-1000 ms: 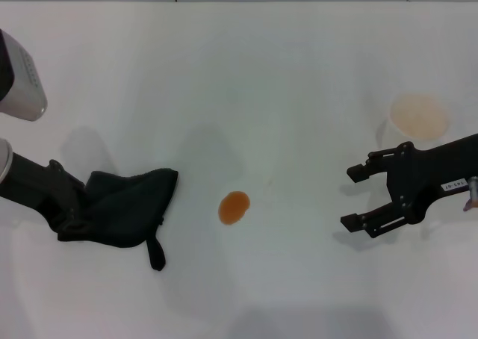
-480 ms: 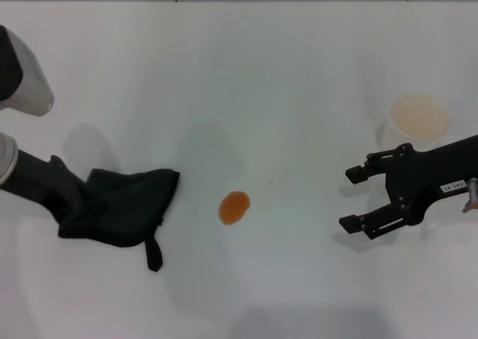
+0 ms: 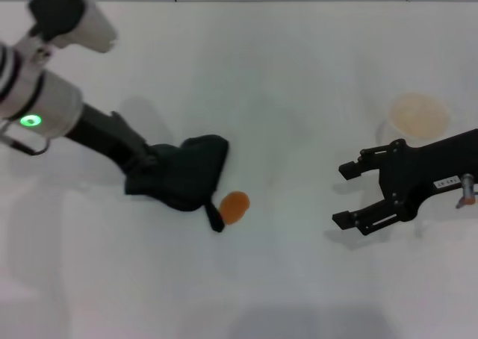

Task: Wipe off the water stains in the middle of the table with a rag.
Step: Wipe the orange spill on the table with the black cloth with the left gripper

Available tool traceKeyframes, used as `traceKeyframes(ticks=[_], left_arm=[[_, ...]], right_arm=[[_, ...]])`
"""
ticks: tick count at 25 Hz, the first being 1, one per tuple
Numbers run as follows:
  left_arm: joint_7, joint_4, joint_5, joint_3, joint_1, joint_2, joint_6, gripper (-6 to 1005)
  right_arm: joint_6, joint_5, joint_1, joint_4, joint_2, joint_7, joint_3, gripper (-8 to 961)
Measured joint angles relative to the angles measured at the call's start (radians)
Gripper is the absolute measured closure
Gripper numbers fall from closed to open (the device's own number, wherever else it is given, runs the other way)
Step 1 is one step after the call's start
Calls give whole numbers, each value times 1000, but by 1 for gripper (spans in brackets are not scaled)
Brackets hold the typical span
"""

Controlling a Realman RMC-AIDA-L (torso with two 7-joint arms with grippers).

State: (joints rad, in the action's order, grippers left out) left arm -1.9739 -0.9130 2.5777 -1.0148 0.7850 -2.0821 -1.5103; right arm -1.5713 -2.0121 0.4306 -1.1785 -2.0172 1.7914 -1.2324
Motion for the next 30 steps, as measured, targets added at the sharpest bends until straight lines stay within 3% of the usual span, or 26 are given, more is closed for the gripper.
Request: traceKeyframes(ticks=[8, 21, 25, 30], left_arm=[[-125, 83, -90, -188, 64, -5, 87, 934], [-256, 79, -293, -554, 54, -9, 139, 934], [-277, 84, -274, -556, 45, -3, 172, 934], [-297, 93, -151, -397, 37, 2, 171, 934]], right_arm=[[15, 15, 6, -6, 0, 0, -27, 83], [18, 17, 11, -5, 1, 0, -23, 83], [18, 17, 11, -5, 2, 0, -23, 84], [20, 17, 11, -1, 1, 0, -25, 84]])
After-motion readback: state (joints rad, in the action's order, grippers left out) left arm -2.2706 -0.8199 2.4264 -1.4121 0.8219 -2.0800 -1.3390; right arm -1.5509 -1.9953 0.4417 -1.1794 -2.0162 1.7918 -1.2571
